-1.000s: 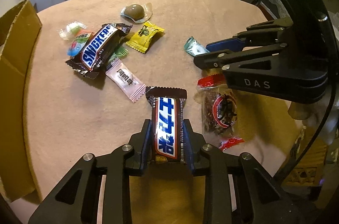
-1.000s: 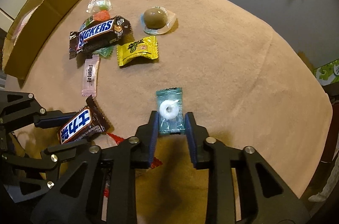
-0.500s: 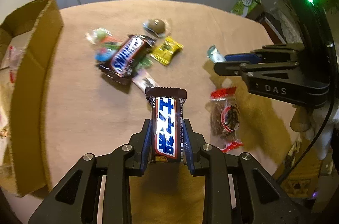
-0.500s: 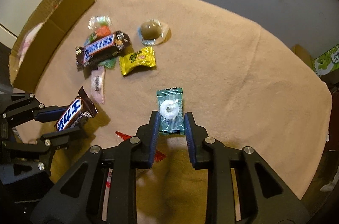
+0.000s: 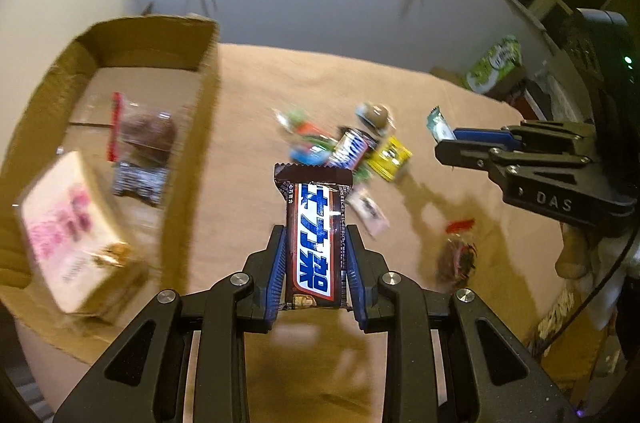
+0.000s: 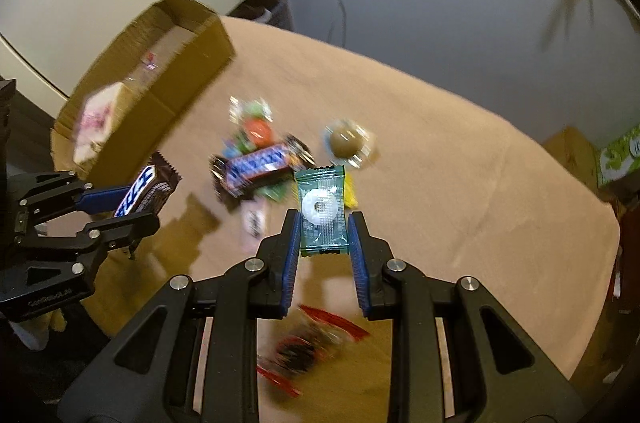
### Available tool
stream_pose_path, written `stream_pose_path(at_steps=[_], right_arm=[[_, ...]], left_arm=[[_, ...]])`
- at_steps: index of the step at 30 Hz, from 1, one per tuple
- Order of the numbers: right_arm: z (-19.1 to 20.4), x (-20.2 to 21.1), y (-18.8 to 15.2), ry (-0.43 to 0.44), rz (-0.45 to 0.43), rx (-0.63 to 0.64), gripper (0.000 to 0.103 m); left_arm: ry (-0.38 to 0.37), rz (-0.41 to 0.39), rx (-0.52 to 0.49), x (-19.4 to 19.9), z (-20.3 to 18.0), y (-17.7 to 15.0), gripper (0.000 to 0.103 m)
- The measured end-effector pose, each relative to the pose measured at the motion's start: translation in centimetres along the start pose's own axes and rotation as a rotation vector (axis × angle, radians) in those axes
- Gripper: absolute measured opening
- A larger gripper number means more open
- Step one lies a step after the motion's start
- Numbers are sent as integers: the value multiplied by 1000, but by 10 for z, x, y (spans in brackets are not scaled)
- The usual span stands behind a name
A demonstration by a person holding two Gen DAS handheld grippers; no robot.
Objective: Organize snacks
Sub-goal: 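Carry the Snickers bar and green mint into the box and release both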
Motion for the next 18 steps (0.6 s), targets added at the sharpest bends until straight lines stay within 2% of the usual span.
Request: stream_pose_path(at_steps=[18], right_arm=[[107, 6, 88, 115, -93, 114, 25]], left_arm=[[98, -122, 118, 50, 78, 38, 26]])
Point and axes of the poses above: each gripper's, at about its wrist camera, not at the fingertips, and x roughly against the way its jaws point, z to its left, y to its top, the point moved 8 cm from there along -x, roughly the way its jaws point, and after that the axes turned 12 degrees about -y, right-handed, at the moved point
